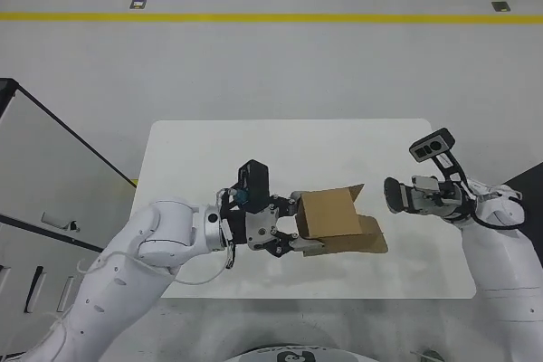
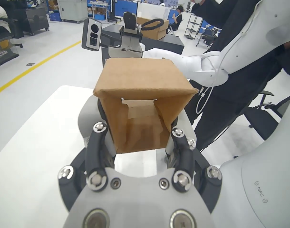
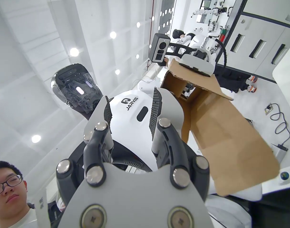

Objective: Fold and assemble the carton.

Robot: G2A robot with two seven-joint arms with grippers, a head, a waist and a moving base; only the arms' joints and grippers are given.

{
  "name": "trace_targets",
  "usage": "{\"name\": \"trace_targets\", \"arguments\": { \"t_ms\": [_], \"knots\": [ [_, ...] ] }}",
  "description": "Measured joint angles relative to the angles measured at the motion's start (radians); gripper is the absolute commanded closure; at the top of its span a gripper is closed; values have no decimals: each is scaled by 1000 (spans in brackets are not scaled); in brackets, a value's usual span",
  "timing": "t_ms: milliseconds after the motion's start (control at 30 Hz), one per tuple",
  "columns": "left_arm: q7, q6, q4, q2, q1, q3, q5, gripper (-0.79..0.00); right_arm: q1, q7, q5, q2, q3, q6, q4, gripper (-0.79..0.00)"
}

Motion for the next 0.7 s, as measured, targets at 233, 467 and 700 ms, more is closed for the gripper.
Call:
{"name": "trace_targets", "arguments": {
  "t_ms": [233, 467, 700],
  "knots": [
    [53, -81, 60, -11, -42, 42, -83, 0, -9, 0, 53, -5, 10, -47, 15, -785],
    [76, -103, 79, -14, -55, 53, -112, 0, -9, 0, 52, -5, 10, -46, 15, -785],
    [123, -122, 94, -16, -38, 49, -131, 0, -13, -23, 62, -7, 11, -47, -10, -785]
  ]
}}
